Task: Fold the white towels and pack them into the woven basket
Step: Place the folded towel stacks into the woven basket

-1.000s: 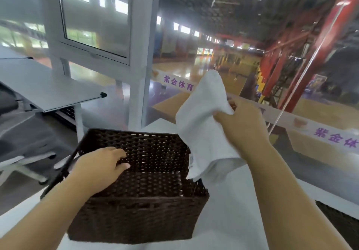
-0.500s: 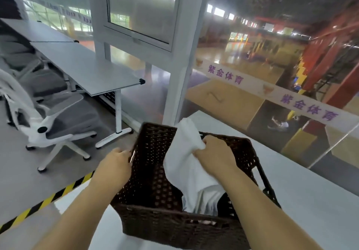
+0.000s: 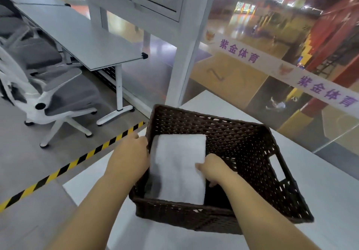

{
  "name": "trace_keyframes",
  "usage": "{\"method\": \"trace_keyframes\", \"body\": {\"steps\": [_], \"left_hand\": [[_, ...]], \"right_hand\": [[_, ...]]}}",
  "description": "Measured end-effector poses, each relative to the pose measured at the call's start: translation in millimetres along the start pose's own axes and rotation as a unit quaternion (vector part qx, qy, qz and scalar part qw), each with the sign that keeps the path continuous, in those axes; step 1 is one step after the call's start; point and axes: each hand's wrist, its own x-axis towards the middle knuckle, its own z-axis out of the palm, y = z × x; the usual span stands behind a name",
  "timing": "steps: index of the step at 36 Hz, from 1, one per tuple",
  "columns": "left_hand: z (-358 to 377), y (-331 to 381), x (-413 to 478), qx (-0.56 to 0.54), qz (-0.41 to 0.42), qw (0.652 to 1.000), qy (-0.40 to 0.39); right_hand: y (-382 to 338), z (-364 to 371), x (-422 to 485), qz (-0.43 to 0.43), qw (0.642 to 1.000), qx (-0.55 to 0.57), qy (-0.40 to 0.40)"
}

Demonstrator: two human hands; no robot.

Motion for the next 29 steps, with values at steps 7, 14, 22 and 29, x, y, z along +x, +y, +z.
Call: {"method": "trace_keyframes", "body": {"steps": [7,14,22,29], "left_hand": [[-4,2,-2,-0.001,0.025,1.000,0.008],[-10,17,-3,0.097,0.103,0.990,-0.021],[-12,69,-2,0.077,0.218,0.969,-0.092],[5,138,-25,0.039,0.287,0.953,-0.090]], "right_hand": [[7,-5,-5,-0.066,0.983,-0.171,0.016],[11,-40,-22,-0.140,0.952,-0.268,0.053],[45,-92,-74,-0.150,0.945,-0.259,0.132],[134,-123,-133,-0.089,0.956,-0.202,0.193]]}}
